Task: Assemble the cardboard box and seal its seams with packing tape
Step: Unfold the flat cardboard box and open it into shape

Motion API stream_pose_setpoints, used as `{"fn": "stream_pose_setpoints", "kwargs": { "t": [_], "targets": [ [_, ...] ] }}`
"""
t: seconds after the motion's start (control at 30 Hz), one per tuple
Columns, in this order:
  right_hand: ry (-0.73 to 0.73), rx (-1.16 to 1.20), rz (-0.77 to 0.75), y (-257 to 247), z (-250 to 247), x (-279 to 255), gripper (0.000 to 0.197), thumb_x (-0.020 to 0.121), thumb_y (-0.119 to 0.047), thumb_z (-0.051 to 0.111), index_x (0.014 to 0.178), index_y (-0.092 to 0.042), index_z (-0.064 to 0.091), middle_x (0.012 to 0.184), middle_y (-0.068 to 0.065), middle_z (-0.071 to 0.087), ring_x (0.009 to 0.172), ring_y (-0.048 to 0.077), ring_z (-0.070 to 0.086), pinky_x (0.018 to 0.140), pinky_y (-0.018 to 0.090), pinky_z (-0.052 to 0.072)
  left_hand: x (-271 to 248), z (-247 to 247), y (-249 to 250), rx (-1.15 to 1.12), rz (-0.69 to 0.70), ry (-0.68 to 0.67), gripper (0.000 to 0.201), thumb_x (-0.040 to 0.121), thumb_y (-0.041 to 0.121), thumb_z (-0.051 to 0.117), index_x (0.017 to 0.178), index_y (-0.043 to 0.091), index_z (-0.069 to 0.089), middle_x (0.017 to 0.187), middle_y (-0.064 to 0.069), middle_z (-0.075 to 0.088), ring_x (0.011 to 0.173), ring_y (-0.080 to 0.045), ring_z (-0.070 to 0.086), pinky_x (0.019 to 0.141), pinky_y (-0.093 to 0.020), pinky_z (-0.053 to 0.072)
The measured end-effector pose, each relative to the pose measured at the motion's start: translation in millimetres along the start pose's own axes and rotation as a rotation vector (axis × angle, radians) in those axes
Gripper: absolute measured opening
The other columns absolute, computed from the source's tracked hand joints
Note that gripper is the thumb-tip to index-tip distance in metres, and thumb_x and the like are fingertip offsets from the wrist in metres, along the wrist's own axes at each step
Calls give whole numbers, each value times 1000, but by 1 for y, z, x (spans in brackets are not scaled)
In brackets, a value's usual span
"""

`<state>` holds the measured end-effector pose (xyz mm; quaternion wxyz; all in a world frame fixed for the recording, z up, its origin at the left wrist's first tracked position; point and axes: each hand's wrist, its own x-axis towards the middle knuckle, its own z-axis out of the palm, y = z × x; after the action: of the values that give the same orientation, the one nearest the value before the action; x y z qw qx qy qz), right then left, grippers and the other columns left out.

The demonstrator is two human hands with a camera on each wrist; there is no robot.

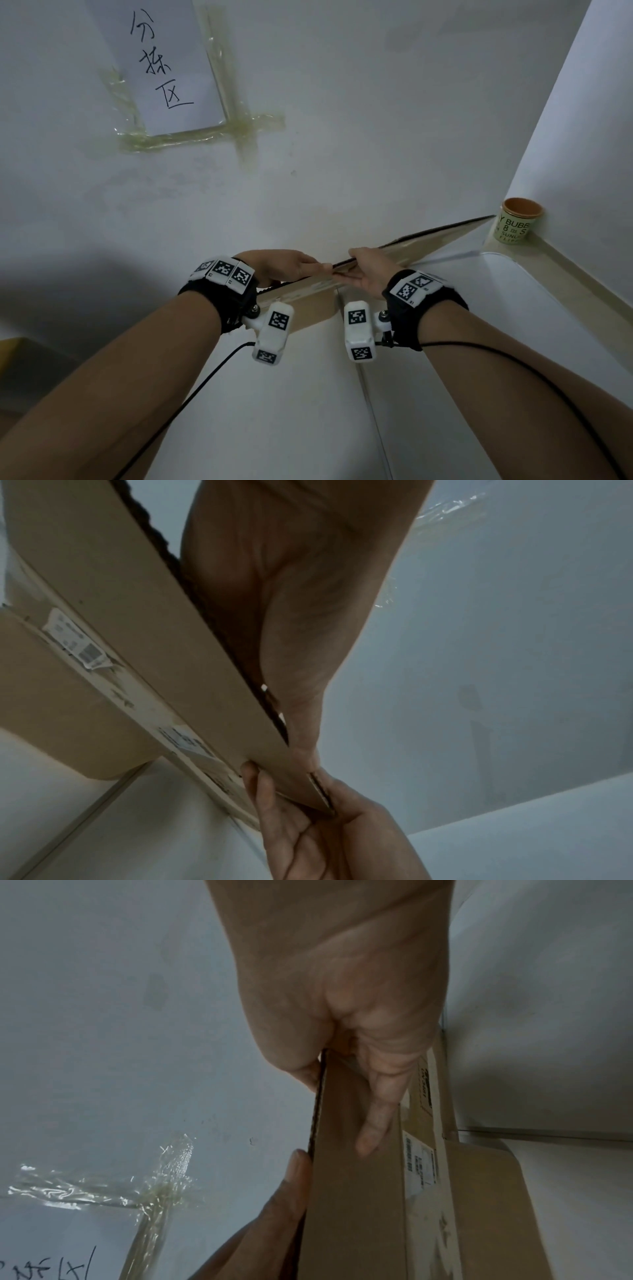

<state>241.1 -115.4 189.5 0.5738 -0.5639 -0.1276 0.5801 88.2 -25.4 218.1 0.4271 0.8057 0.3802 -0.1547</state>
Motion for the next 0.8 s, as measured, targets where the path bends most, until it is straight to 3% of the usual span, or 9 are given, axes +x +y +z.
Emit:
{"fn": "stream_pose_setpoints", "kwargs": {
  "t": [0.07,0.17,0.33,0.43,0.5,0.57,0.67,0.8],
  "targets": [
    [0,15,2,1,2,-2,28,99,-5,37,124,2,47,118,22,60,88,29,64,58,33,60,3,-3,-4,-53,-24,-18,69,75,77,52,120,26,64,119,2,65,114,-21,58,102,-41,47],
    [-21,30,12,3,5,-3,27,98,-4,36,121,2,48,104,19,63,83,27,64,59,33,60,6,-8,-10,-66,-64,-18,71,69,77,58,121,30,63,127,1,60,119,-23,54,103,-45,45],
    [6,64,10,5,10,1,30,96,-3,36,124,2,48,117,22,61,94,32,64,61,35,61,8,-13,-9,-56,-69,-18,56,83,66,55,124,30,62,129,1,58,120,-23,52,102,-44,46],
    [-13,115,7,0,9,4,23,98,-5,38,117,0,49,102,21,62,93,32,63,75,40,59,8,-16,-9,-49,-61,-8,56,83,67,52,122,29,63,125,1,61,117,-23,55,99,-41,48],
    [-30,152,17,-1,6,8,20,100,-10,39,115,0,48,97,21,61,102,34,61,89,42,54,10,-20,-13,-63,-56,3,52,84,67,51,117,28,66,118,0,65,113,-24,58,94,-39,48],
    [-38,156,23,0,6,10,28,103,-20,39,123,-1,45,108,24,59,113,36,57,94,42,51,11,-23,-16,-77,-48,15,51,84,67,51,112,28,69,114,-1,68,110,-24,60,96,-39,48],
    [-56,126,-4,6,10,12,40,100,-35,45,130,-8,42,130,27,51,115,35,58,94,39,51,10,-26,-19,-110,-39,24,51,88,64,50,112,24,70,113,-3,70,108,-23,64,99,-42,50],
    [-33,114,-18,18,6,18,52,98,-34,51,143,-14,32,136,30,44,115,35,57,90,38,52,5,-27,-18,-47,-11,174,47,98,49,43,107,13,71,102,-7,71,91,-21,65,84,-33,51]
  ]
}}
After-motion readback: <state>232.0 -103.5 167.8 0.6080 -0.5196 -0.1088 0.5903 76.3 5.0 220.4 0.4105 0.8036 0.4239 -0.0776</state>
